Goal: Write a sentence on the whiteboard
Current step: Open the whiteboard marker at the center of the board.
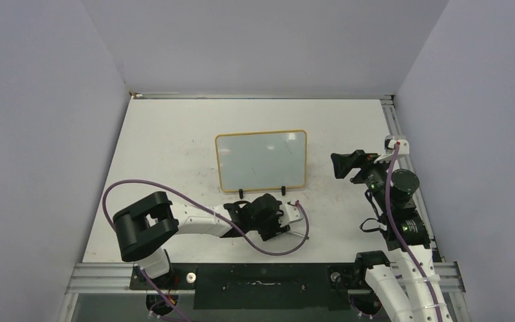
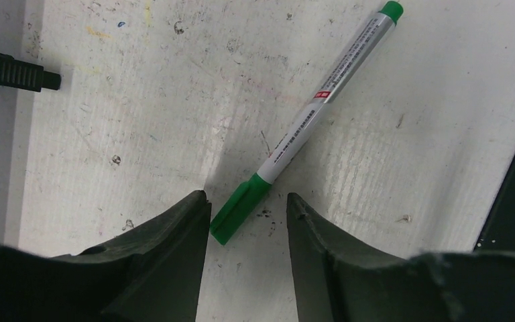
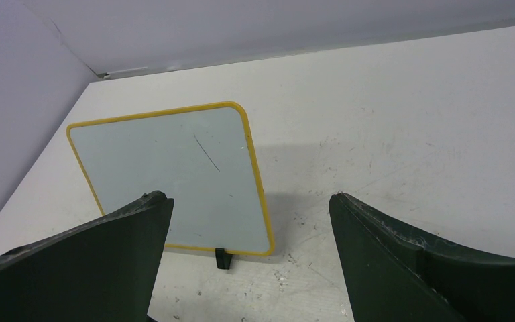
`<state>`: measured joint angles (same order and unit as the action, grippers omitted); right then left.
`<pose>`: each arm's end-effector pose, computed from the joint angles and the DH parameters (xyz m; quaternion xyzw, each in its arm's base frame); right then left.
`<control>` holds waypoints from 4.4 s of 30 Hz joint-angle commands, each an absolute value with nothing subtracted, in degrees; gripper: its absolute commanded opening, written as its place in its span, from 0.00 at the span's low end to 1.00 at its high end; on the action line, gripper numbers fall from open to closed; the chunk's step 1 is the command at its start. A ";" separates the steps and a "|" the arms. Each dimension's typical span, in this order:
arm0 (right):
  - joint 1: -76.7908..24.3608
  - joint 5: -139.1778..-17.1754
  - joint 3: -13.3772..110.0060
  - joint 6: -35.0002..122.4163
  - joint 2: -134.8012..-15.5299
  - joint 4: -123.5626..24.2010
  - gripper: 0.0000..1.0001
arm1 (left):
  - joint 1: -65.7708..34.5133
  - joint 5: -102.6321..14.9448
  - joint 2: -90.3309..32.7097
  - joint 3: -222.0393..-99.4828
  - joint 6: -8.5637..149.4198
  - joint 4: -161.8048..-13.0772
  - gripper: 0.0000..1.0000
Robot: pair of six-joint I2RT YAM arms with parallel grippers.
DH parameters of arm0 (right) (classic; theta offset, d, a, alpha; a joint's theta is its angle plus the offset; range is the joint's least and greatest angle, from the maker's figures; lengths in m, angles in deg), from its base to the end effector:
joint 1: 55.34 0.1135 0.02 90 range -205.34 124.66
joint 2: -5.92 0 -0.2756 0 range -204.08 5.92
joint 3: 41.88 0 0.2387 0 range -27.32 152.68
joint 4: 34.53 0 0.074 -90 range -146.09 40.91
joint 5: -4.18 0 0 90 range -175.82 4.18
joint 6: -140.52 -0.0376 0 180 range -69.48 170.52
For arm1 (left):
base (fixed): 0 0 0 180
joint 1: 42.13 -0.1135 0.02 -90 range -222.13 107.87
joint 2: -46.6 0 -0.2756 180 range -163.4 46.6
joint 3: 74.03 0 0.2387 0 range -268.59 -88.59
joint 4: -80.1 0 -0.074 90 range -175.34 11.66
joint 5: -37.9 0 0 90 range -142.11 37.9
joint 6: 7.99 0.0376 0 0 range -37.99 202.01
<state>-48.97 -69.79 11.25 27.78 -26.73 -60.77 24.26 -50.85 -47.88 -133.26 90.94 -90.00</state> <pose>0.1192 0.0238 0.3347 0.0120 0.7403 0.2670 0.6168 0.1255 -0.2891 0.1714 0.5680 0.7292 -0.1922 0.3296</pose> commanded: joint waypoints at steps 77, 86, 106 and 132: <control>-13.29 -26.92 7.17 12.65 -48.27 -52.42 0.32 | 12.63 -17.44 -11.13 -139.13 87.09 -59.58 0.00; -13.04 -27.38 7.14 12.59 -48.14 -52.20 0.27 | 12.41 -17.37 -11.66 -138.95 87.00 -59.87 0.00; -12.98 -42.27 4.95 9.70 -38.07 -35.70 0.05 | -3.64 -10.09 0.00 -127.05 53.99 -93.17 0.80; -13.03 -40.38 6.17 6.71 -40.95 -19.99 0.05 | -7.30 -5.43 2.84 -118.35 29.07 -121.02 0.35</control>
